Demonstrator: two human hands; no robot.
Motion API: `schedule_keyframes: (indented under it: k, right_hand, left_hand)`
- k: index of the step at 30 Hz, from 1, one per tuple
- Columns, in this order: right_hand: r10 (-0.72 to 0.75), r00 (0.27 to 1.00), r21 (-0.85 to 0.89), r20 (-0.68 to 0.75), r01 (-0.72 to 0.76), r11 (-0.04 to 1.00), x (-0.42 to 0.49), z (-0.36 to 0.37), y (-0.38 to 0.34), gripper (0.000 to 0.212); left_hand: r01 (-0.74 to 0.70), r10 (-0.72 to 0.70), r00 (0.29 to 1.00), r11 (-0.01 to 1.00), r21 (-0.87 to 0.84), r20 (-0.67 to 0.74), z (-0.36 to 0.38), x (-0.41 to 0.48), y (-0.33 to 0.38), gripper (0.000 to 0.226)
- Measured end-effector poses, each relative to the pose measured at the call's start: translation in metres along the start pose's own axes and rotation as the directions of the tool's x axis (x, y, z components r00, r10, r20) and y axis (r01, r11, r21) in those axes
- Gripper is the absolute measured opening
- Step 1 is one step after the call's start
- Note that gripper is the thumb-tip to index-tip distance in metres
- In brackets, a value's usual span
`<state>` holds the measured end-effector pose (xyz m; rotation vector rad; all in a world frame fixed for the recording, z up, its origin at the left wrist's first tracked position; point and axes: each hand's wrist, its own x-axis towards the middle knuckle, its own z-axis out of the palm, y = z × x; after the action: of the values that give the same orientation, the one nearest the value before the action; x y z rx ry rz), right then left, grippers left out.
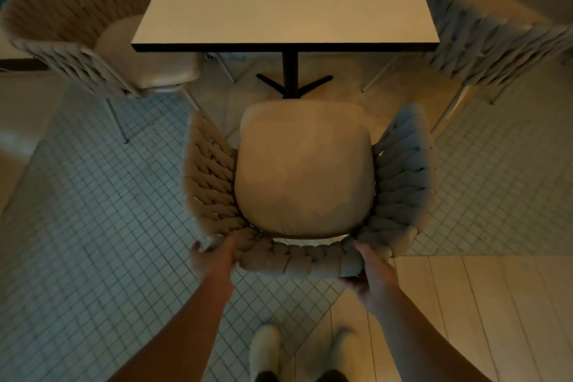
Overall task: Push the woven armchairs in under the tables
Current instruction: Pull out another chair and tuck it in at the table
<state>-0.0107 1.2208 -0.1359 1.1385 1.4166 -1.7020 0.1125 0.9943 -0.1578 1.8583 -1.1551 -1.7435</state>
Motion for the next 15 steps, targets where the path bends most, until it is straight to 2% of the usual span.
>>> schedule_keyframes:
  k: [2,4,8,12,15]
  right_hand:
    - [-0.018,1.000,-0.004,-0.024,0.018,1.000,0.000,0.002,0.002,0.037]
    - [-0.030,0.998,-0.014,-0.050,0.029,0.999,-0.001,0.004,0.003,0.038]
    - [-0.035,0.997,-0.011,-0.064,0.034,0.999,-0.004,0.007,0.004,0.040]
    - [-0.037,0.998,-0.003,-0.056,0.037,0.999,-0.009,0.011,0.017,0.045]
    - [-0.022,0.999,0.009,-0.036,0.022,1.000,-0.011,0.019,0.026,0.038]
  left_hand:
    - [0.205,-0.190,0.958,0.977,-0.052,0.216,0.001,0.008,0.000,0.065]
    - [0.255,-0.240,0.914,0.967,-0.006,0.328,0.002,0.011,0.001,0.053]
    - [0.287,-0.263,0.897,0.958,-0.016,0.355,-0.002,0.016,0.000,0.054]
    - [0.248,-0.236,0.895,0.969,0.018,0.380,-0.017,0.027,0.000,0.052]
    - [0.232,-0.224,0.898,0.972,0.026,0.379,-0.026,0.033,0.006,0.047]
